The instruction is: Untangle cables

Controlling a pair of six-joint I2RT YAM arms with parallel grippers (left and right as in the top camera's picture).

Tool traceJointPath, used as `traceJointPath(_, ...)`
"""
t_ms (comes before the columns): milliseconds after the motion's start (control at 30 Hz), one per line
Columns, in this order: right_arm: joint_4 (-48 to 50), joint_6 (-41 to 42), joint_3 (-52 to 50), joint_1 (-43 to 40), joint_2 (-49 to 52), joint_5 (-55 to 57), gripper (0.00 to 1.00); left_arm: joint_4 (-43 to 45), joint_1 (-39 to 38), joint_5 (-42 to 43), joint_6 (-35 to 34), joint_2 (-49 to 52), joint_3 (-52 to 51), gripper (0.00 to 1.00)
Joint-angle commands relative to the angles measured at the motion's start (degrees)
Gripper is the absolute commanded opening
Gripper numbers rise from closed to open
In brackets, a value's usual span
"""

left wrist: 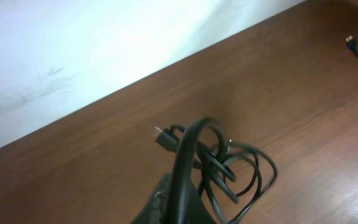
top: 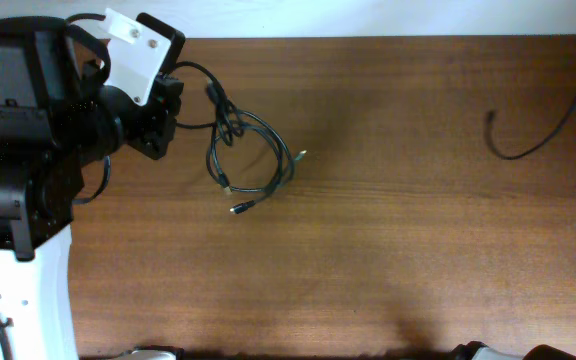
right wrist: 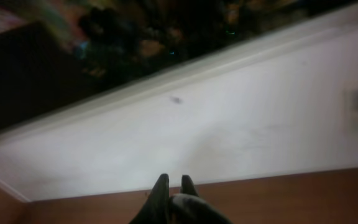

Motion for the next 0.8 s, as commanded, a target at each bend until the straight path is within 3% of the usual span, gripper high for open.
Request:
traceJointPath(0, -5.53, -16.13, 0.48, -0.31, -0.04, 19.04, 0.04, 0.59, 0.2, 2.58, -4.74, -1.29, -0.02, 0.0)
traceJointPath(33, -7.04, -19.47, 0.48, -0.33, 0.26, 30.45, 0.04, 0.74, 0.2, 2.71, -4.98, -1.29, -0.02, 0.0)
traceJointPath(133, -6.54, -19.56, 0.48, -0.63, 3.17, 56.89, 0.04, 1.97, 0.2, 4.31, -6.27, -1.29, 0.0, 0.0)
traceJointPath(300, -10.08, -15.45, 0.46, -1.51, 11.85, 78.95, 0.04, 2.82, 0.2, 4.66, -6.91, -1.29, -0.02, 0.0)
traceJointPath(500, -5.9, -15.23, 0.46, -3.21, 17.35, 78.82, 0.04, 1.33, 0.2, 4.61, -7.08, -1.29, -0.02, 0.0)
traceJointPath(733, -0.09, -14.38, 0.46, -17.62, 17.79, 69.44, 0.04, 0.02, 0.17, 5.46, -7.1, -1.25, -0.02, 0.0)
traceJointPath(767, -0.55, -14.38, 0.44, -19.76, 17.79, 66.07, 0.81, 0.02, 0.09, 5.49, -7.1, -1.25, -0.02, 0.0)
